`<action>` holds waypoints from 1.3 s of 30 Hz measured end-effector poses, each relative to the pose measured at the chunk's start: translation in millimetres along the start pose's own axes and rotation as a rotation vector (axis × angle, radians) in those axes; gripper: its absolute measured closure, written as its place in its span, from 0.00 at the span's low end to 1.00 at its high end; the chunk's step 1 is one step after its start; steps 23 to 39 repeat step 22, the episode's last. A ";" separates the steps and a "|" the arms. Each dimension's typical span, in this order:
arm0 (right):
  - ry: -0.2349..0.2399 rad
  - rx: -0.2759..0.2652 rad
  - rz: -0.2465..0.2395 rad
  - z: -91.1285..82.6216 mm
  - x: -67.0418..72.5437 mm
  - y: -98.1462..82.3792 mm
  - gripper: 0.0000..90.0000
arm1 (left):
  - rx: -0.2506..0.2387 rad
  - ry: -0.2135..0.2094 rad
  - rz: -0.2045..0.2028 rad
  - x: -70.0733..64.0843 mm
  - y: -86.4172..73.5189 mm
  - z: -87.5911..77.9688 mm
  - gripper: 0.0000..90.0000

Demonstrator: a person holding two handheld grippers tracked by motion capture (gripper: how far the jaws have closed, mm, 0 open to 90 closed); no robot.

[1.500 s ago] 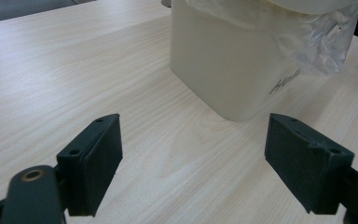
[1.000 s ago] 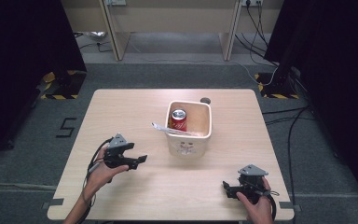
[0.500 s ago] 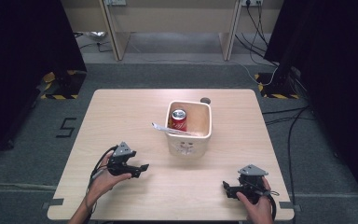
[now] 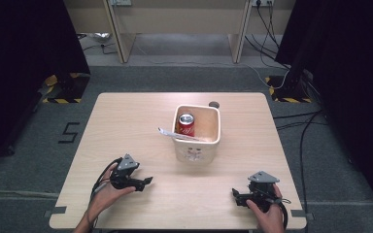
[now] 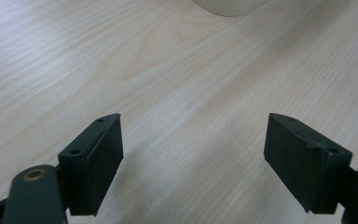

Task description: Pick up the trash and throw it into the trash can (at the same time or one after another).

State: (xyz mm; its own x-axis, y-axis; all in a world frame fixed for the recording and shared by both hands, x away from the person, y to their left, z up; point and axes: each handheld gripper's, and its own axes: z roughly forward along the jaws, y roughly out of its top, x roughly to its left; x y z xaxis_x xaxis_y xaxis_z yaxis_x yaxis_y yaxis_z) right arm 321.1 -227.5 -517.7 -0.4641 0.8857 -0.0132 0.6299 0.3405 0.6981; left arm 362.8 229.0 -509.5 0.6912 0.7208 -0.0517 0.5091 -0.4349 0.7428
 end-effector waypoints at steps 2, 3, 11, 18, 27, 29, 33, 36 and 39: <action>0.000 0.001 0.000 0.0 0.0 0.0 0.01 | 0.001 -0.002 -0.003 -0.7 -2.1 0.3 0.22; 0.000 0.001 0.000 0.0 0.0 0.0 0.01 | 0.006 -0.001 -0.002 -1.5 -4.0 1.2 0.22; 0.000 0.000 0.000 0.0 0.0 0.0 0.01 | 0.021 0.013 0.013 -6.4 -11.6 2.3 0.21; 0.000 0.000 0.000 0.0 0.1 0.0 0.01 | -0.002 0.020 0.024 -8.2 -14.7 4.7 0.15; -0.001 -0.001 0.000 0.0 0.2 -0.1 0.01 | 0.000 0.023 0.023 -8.2 -14.6 4.8 0.15; -0.001 -0.001 0.000 0.0 0.2 -0.1 0.01 | 0.000 0.023 0.023 -8.2 -14.6 4.8 0.15; -0.001 -0.001 0.000 0.0 0.2 -0.1 0.01 | 0.000 0.023 0.023 -8.2 -14.6 4.8 0.15; -0.001 -0.001 0.000 0.0 0.2 -0.1 0.01 | 0.000 0.023 0.023 -8.2 -14.6 4.8 0.15; -0.001 -0.001 0.000 0.0 0.2 -0.1 0.01 | 0.000 0.023 0.023 -8.2 -14.6 4.8 0.15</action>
